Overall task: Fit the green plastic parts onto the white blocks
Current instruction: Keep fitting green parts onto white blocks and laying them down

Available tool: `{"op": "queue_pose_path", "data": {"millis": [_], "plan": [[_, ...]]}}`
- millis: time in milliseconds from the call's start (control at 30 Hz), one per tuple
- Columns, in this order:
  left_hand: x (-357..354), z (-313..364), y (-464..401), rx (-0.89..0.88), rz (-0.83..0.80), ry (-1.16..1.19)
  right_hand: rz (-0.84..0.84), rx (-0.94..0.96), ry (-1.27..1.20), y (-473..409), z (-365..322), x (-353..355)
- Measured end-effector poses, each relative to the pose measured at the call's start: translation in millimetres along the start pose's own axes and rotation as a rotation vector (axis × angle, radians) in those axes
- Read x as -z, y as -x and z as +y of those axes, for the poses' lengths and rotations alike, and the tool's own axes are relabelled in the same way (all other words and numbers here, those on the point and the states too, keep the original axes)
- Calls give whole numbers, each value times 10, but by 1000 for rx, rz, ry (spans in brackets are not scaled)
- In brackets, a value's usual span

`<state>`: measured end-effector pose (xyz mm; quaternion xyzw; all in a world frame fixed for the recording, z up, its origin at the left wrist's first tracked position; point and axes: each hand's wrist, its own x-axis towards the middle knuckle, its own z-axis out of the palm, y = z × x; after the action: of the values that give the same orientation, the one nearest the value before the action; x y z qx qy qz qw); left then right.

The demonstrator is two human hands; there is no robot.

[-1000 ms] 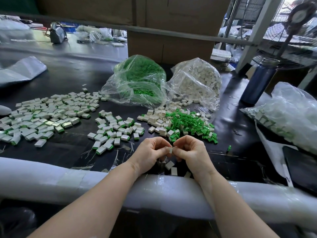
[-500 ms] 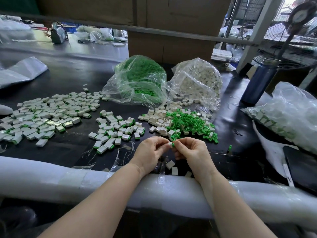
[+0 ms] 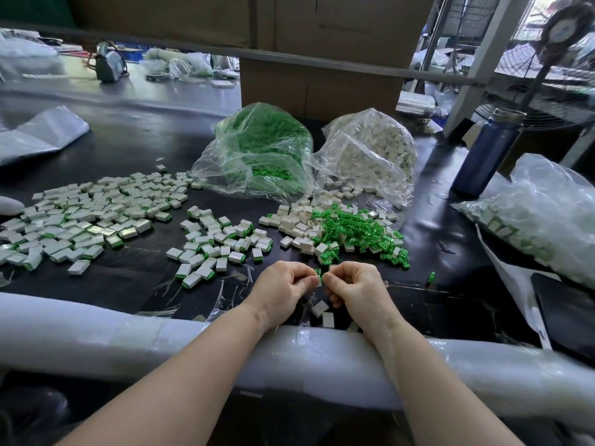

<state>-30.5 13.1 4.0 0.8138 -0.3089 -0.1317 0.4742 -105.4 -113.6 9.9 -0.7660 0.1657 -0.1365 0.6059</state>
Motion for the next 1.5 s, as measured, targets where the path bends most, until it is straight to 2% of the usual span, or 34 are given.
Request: {"op": "queue_pose_path", "data": {"millis": [233, 400, 600, 833, 1100, 1500], "plan": [[5, 35, 16, -95, 10, -105, -12, 23, 71, -8, 9, 21], [-9, 39, 2, -75, 23, -88, 37, 88, 88, -7, 6, -7], [-27, 30, 2, -93, 25, -40, 89, 81, -35, -15, 10, 11], [-25, 13, -19, -74, 53, -12, 65, 56, -142, -12, 14, 25], [2, 32, -5, -22, -20, 94, 64, 47, -55, -7, 10, 12], [-12, -1, -1, -34, -31, -45, 18, 39, 50, -7, 8, 2]]}}
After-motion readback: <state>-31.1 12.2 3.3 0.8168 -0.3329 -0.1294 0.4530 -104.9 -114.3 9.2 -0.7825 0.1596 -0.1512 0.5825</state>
